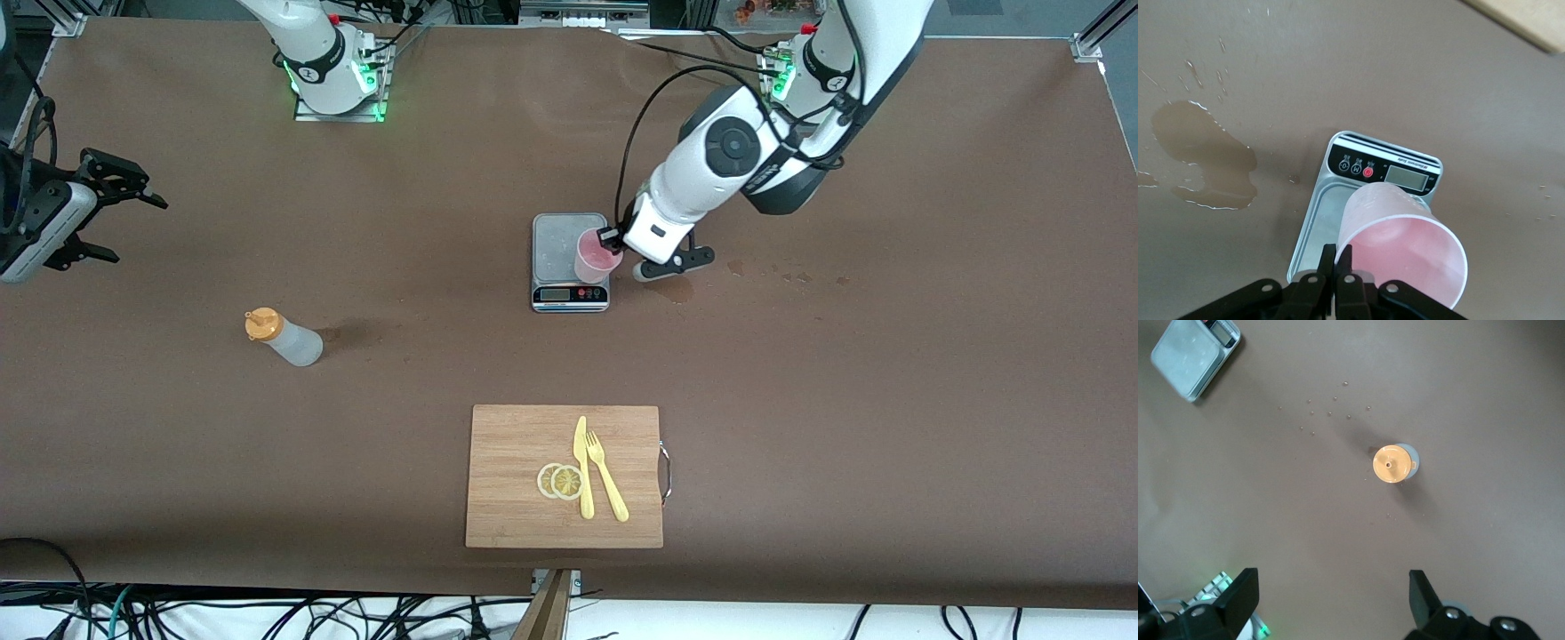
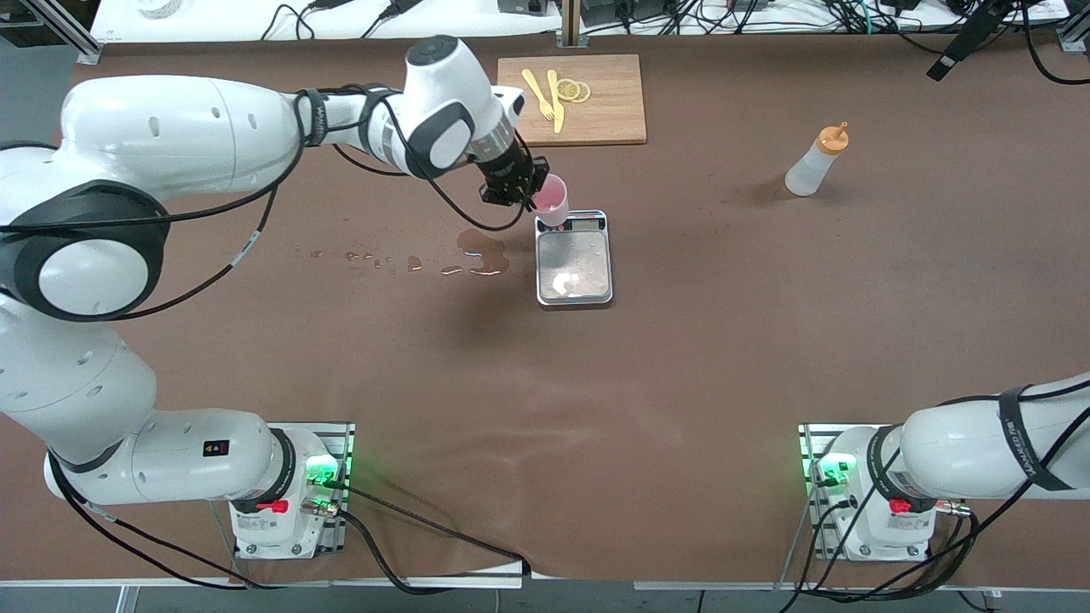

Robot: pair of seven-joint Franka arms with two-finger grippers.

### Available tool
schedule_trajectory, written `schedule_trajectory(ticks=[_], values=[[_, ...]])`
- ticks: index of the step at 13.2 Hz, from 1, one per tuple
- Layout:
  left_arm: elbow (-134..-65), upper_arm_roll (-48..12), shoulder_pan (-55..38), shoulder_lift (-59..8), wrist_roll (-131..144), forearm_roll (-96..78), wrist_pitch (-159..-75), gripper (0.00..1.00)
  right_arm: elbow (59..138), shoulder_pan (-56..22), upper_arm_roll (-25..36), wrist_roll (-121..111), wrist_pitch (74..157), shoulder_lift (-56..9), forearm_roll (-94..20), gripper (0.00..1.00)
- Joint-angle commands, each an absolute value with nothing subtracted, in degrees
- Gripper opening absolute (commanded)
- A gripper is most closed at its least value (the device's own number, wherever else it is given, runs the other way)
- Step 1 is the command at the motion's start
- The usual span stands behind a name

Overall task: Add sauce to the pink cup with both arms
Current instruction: 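Carry the pink cup onto the scale with the left gripper, then release the cup and lift the left gripper while the right gripper reaches the bottle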

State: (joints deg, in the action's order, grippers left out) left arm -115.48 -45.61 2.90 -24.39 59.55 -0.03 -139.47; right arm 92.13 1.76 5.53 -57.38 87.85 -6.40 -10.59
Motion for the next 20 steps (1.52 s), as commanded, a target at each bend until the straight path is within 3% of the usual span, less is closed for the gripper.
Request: schedule_trajectory(ticks=[1, 5, 6, 7, 10, 12, 16, 20], values=[[-114.5, -44.8, -1.5, -28.5, 68.5, 8.8, -140.5, 0.00, 92.5, 5.0, 5.4, -68.4, 88.4, -9.0, -15.4, 1.00], [-114.0, -44.7, -3.2, -30.6, 71.7, 13.0, -140.5, 0.00, 92.5, 11.6, 5.4, -85.7, 89.1, -15.5, -22.9, 1.00], [-114.0, -44.7, -3.2, -30.6, 71.7, 13.0, -140.5, 0.28, 92.5, 12.8, 5.4, -89.7, 89.1, -16.9, -24.4, 1.00], [-113.9, -44.7, -3.3, -30.5, 71.6, 13.1, -140.5, 0.99, 92.5, 14.0, 5.4, -92.7, 89.1, -17.7, -25.6, 1.00], [-113.9, -45.3, -2.9, -27.9, 72.7, 13.0, -139.3, 1.00, 93.0, 16.3, 5.4, -100.2, 88.7, -21.5, -30.4, 1.00], [-112.3, -45.4, -3.2, -23.5, 74.4, 12.5, -132.4, 1.00, 93.5, 17.7, 5.5, -107.0, 88.9, -24.8, -34.0, 1.00], [-98.8, -45.7, -2.7, -21.4, 83.4, 11.9, -112.6, 1.00, 94.3, 19.4, 5.4, -117.5, 88.4, -29.3, -38.5, 1.00], [-88.9, -44.5, 2.9, -21.4, 83.1, 12.8, -105.0, 1.00, 95.6, 20.3, 5.5, -124.8, 88.2, -33.7, -42.7, 1.00]])
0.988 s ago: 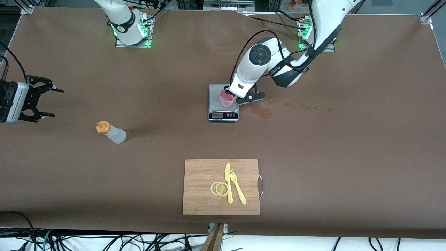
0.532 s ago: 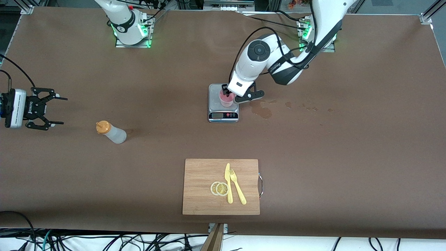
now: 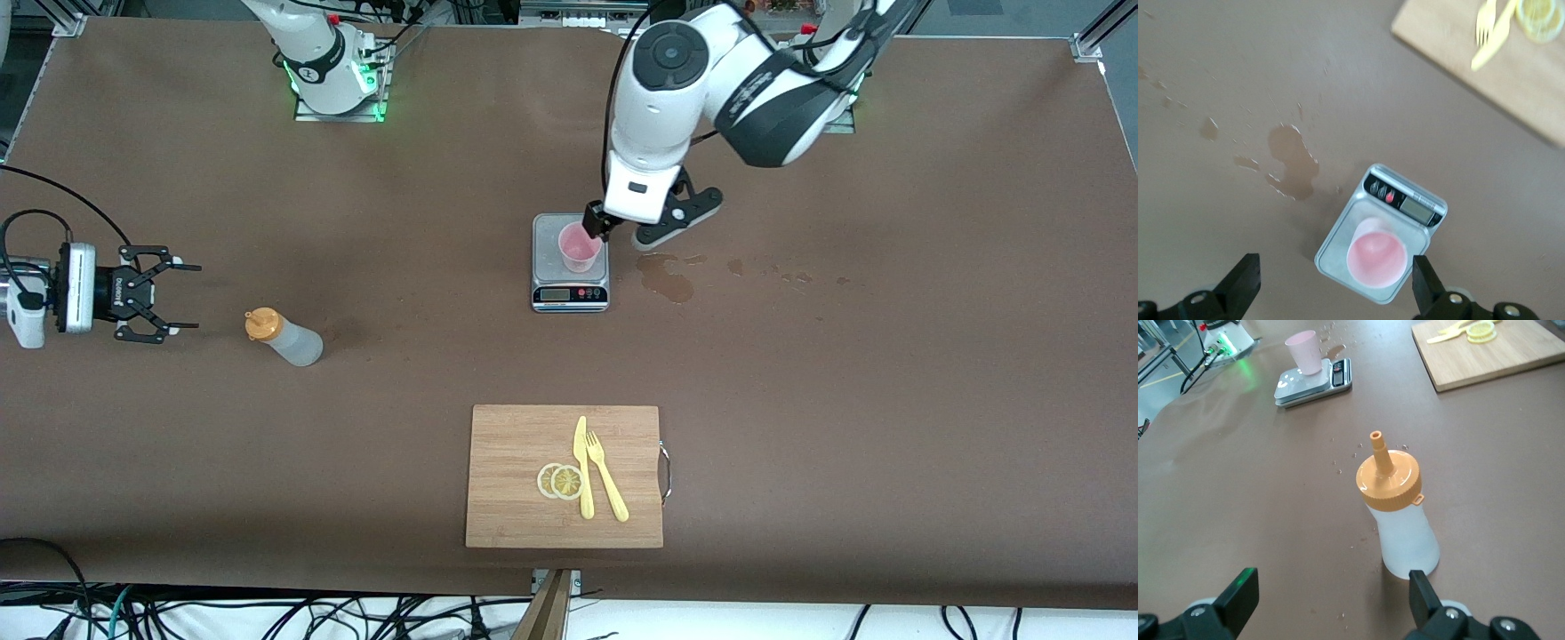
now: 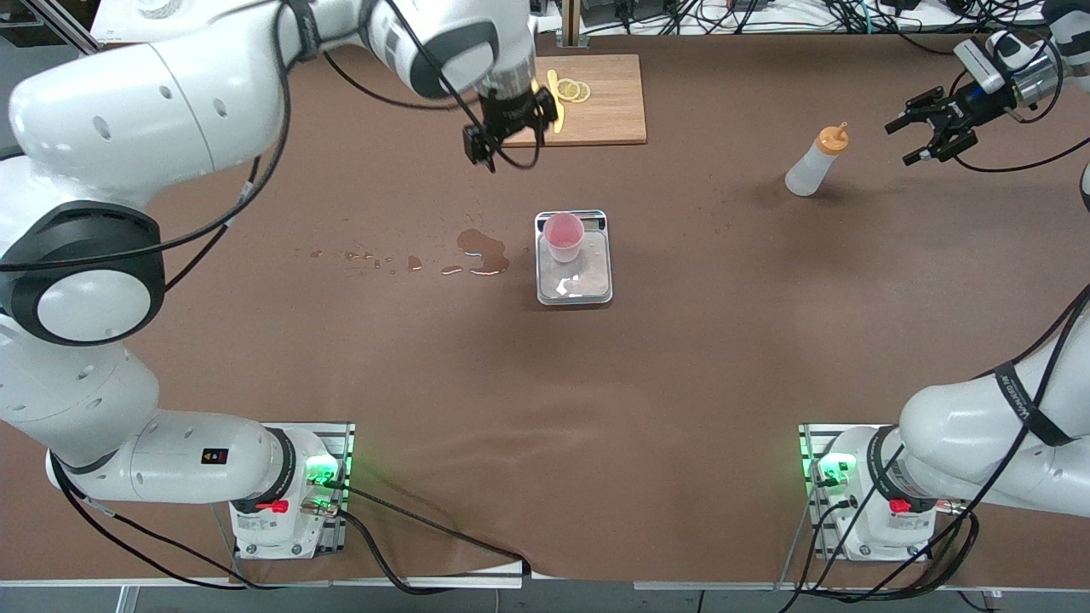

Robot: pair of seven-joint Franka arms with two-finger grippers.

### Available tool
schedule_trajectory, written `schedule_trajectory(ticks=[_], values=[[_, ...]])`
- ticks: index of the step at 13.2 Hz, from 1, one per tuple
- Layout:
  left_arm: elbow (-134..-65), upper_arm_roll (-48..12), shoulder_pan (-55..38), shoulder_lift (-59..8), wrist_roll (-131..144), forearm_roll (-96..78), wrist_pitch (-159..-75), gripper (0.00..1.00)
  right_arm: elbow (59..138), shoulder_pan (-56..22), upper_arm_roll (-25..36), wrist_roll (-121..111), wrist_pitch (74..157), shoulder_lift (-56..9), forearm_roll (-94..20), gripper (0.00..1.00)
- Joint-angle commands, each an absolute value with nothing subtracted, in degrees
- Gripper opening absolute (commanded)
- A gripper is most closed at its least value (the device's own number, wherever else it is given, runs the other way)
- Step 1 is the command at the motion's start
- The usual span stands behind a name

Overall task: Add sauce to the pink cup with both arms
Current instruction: 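Release the cup and lift the left gripper while the right gripper reaches the bottle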

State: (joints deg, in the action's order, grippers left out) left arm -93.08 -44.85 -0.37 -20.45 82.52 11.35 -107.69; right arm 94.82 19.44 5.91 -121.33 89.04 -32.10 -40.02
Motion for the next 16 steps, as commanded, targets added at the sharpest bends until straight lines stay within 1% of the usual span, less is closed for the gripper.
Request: schedule_trajectory(ticks=[1, 3, 4, 5, 7, 8, 9, 12, 14, 15, 16], values=[[-88.0, -43.6, 5.5, -21.4, 83.0, 13.4, -104.9, 1.00, 95.7, 20.3, 5.5, -126.5, 88.2, -35.1, -44.4, 1.00], [-87.4, -43.5, 9.1, -21.4, 83.0, 15.8, -104.8, 1.00, 95.6, 20.3, 5.5, -127.2, 88.4, -37.7, -47.7, 1.00], [-87.2, -42.8, 9.1, -21.9, 82.9, 17.7, -104.8, 1.00, 95.6, 20.1, 5.5, -127.3, 88.9, -38.6, -49.2, 1.00], [-87.3, -40.1, 7.6, -21.7, 82.8, 19.5, -104.8, 1.00, 95.5, 20.0, 5.5, -127.3, 89.1, -39.5, -49.7, 1.00], [-87.6, -31.4, 1.1, -20.7, 82.9, 18.6, -104.9, 1.00, 95.3, 19.3, 5.5, -129.5, 89.4, -41.3, -53.2, 1.00], [-88.3, -30.7, 0.7, -19.8, 81.3, 16.9, -105.1, 1.00, 95.1, 18.5, 5.5, -131.4, 90.3, -42.4, -55.3, 1.00], [-89.4, -29.8, 0.4, -18.4, 76.9, 15.2, -105.0, 1.00, 95.1, 18.1, 5.5, -132.5, 91.3, -43.1, -56.1, 1.00], [-93.3, -21.9, -1.4, -12.6, 60.5, 7.6, -104.7, 1.00, 94.9, 17.1, 5.5, -133.8, 92.9, -43.5, -56.9, 1.00], [-96.9, -18.1, -1.7, -8.2, 52.3, 5.5, -104.3, 1.00, 94.3, 16.6, 5.5, -134.6, 93.3, -44.8, -57.6, 1.00], [-99.8, -16.5, -2.1, -5.3, 48.6, 5.4, -104.0, 1.00, 93.9, 16.2, 5.4, -135.5, 93.5, -45.4, -58.5, 1.00], [-100.5, -14.1, -2.9, -4.1, 46.8, 4.2, -102.3, 1.00, 93.9, 15.4, 5.4, -136.2, 94.0, -45.9, -59.1, 1.00]])
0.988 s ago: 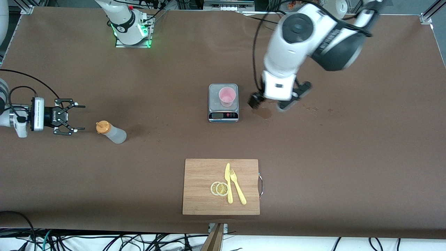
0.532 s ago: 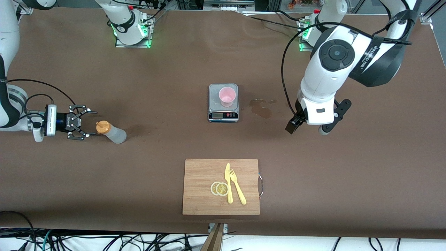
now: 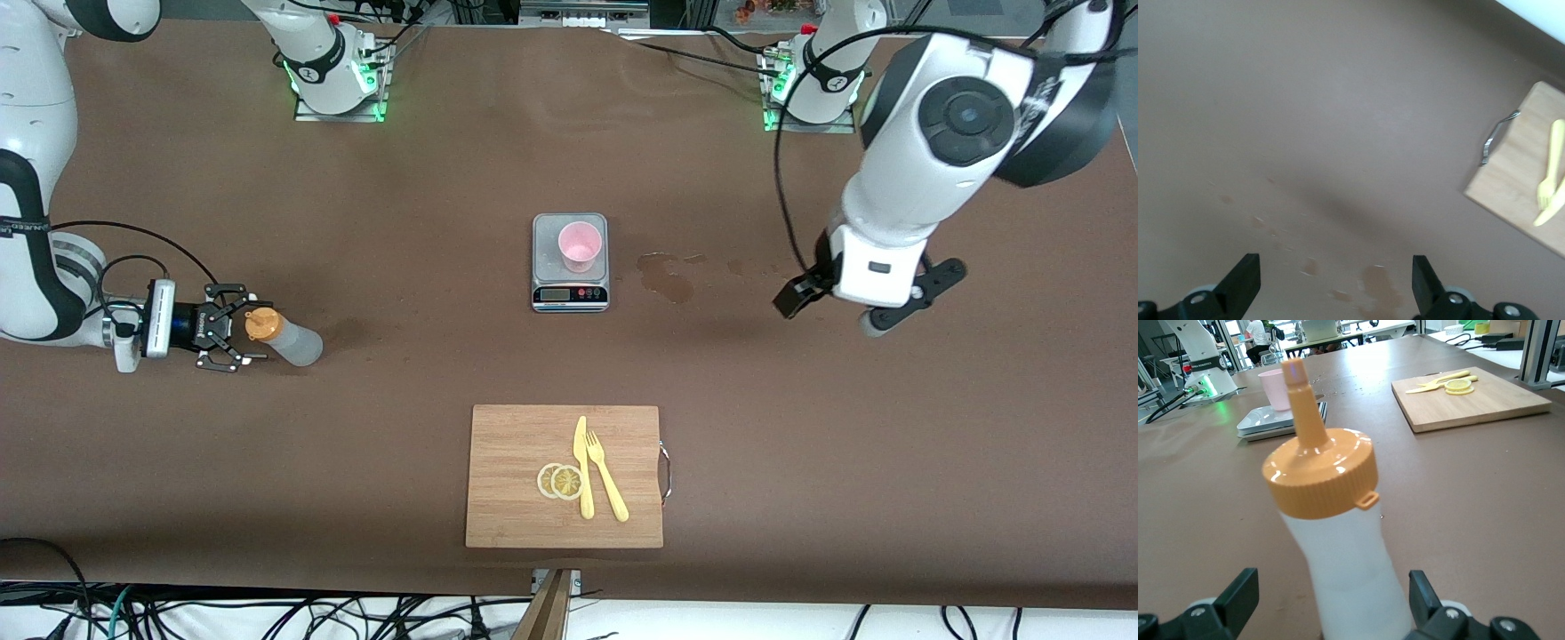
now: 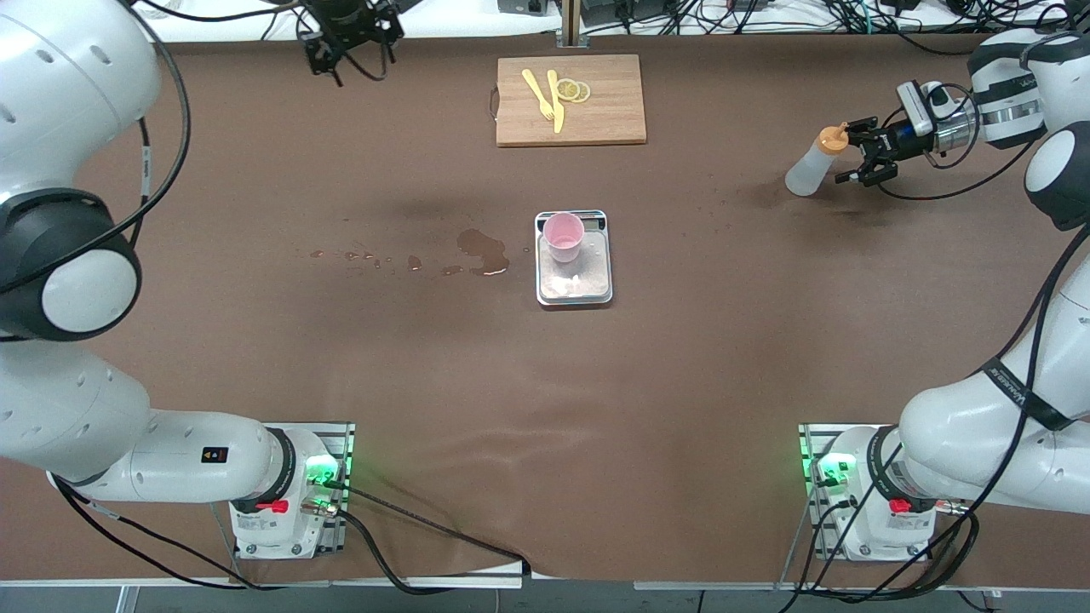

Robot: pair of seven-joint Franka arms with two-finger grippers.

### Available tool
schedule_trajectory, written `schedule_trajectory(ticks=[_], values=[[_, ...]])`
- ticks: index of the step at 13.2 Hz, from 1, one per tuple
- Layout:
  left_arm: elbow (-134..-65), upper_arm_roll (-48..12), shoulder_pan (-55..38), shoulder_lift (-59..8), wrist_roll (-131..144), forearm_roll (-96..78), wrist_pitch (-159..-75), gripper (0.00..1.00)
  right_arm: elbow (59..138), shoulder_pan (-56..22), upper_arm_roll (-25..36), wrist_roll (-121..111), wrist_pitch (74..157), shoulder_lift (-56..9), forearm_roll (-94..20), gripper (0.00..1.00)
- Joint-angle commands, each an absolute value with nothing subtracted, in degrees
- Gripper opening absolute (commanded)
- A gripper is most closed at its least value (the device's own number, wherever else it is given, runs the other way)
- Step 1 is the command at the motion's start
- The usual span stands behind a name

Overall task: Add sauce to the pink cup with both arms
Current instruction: 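Release the cup and lift the left gripper while the right gripper reaches the bottle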

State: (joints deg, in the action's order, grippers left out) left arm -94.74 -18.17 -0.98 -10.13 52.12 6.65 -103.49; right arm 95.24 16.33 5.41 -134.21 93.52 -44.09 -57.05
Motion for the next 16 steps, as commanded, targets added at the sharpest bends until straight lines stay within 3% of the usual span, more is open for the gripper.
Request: schedule_trajectory(ticks=[1, 4, 5, 9, 11, 16], values=[[-100.5, -12.1, -3.6, -2.7, 44.8, 2.7, -99.6, 1.00, 93.9, 15.1, 5.4, -136.7, 94.0, -46.1, -60.1, 1.00], [-102.1, -8.7, -3.6, 1.1, 25.6, -0.4, -94.1, 1.00, 93.9, 13.9, 5.4, -136.8, 94.3, -46.7, -62.0, 0.98], [-102.5, -7.4, -3.5, 1.1, 22.3, -0.4, -93.8, 1.00, 94.0, 13.8, 5.4, -136.8, 94.3, -46.8, -62.1, 0.88], [-100.9, -4.3, -5.4, 2.1, 16.3, -0.9, -94.3, 1.00, 94.0, 13.0, 5.4, -136.8, 94.6, -46.8, -62.1, 0.28], [-101.6, -4.2, -8.7, 2.9, 16.3, 0.3, -99.2, 1.00, 93.9, 12.1, 5.4, -136.7, 95.5, -45.7, -62.0, 0.08], [-101.4, -1.5, -8.5, 5.3, 14.4, 1.7, -93.5, 1.00, 94.9, 5.1, 5.8, -125.1, 104.0, -34.4, -52.1, 0.07]])
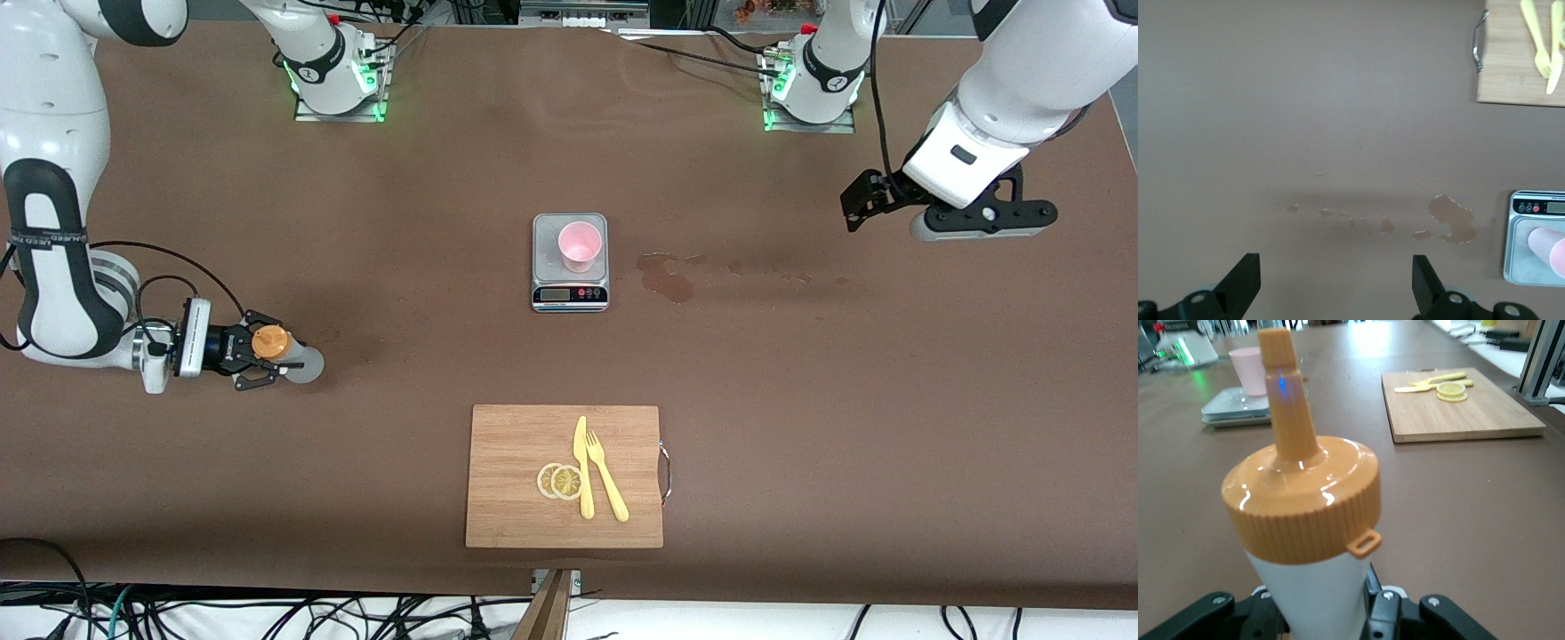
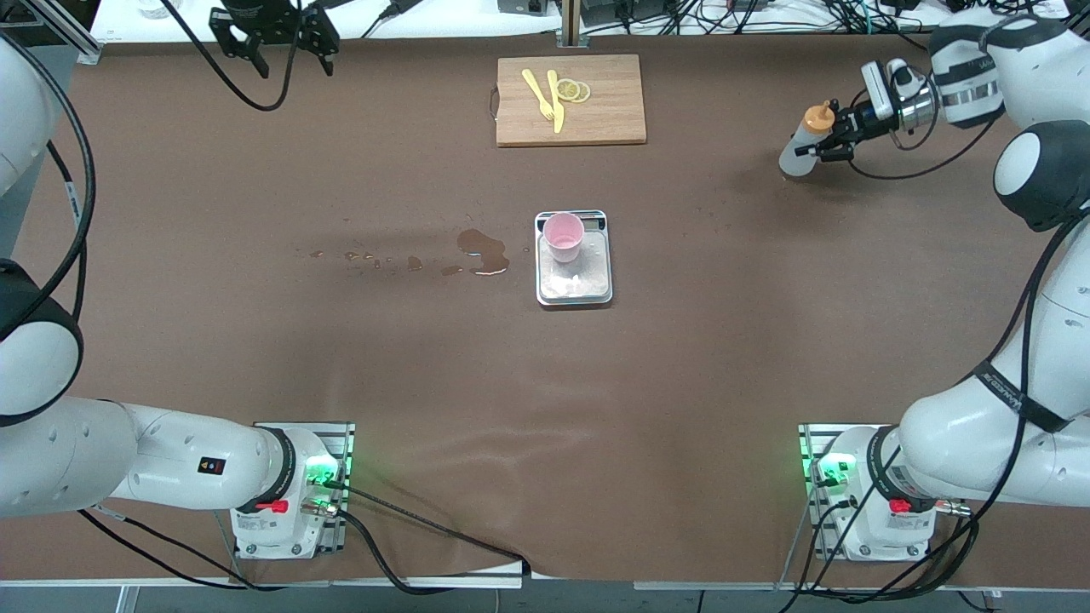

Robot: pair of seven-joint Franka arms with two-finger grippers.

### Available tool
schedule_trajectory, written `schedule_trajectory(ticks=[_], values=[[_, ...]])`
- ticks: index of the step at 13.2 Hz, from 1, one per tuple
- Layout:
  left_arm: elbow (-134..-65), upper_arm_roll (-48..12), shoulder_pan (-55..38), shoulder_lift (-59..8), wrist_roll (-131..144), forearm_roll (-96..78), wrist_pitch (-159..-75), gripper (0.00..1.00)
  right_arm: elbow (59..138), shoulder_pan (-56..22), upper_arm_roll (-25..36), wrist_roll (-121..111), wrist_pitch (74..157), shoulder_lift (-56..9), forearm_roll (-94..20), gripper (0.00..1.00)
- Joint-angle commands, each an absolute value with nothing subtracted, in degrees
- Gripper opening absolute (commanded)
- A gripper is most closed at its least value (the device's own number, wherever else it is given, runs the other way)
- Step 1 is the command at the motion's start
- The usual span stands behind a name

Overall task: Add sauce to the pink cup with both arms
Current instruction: 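Release the cup and lift the left gripper while the right gripper reaches the bottle, then grasp the white sauce bottle with the right gripper and lift it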

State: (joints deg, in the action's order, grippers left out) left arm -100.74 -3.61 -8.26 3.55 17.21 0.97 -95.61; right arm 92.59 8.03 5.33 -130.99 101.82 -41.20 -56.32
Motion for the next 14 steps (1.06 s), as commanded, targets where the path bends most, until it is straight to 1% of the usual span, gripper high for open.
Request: schedule_trajectory(ticks=[1, 4, 6, 8, 10, 14], values=[[-101.3, -1.3, -8.3, 5.4, 10.6, 1.7, -93.3, 1.00, 95.5, 3.2, 6.4, -121.9, 104.9, -32.6, -50.0, 0.07], [-101.1, -1.5, -6.3, 5.1, 8.0, 1.6, -93.5, 1.00, 98.3, -3.0, 7.7, -110.7, 108.6, -26.5, -43.5, 0.07], [-98.8, -1.8, -4.4, 3.7, 8.2, 0.4, -93.5, 1.00, 99.0, -6.3, 7.7, -102.3, 109.2, -23.8, -37.6, 0.07], [-97.3, -1.8, -3.8, 2.5, 8.4, -0.3, -93.5, 1.00, 99.0, -10.2, 7.7, -95.3, 109.4, -22.1, -31.9, 0.07], [-97.3, -4.0, -1.2, 2.5, 8.4, -0.2, -93.5, 1.00, 98.9, -14.7, 7.7, -85.7, 109.8, -20.3, -24.8, 0.07], [-97.2, -4.3, -0.2, 2.5, 8.3, -0.3, -93.2, 1.00, 98.5, -24.6, 7.8, -67.6, 108.5, -18.6, -11.1, 0.07]])
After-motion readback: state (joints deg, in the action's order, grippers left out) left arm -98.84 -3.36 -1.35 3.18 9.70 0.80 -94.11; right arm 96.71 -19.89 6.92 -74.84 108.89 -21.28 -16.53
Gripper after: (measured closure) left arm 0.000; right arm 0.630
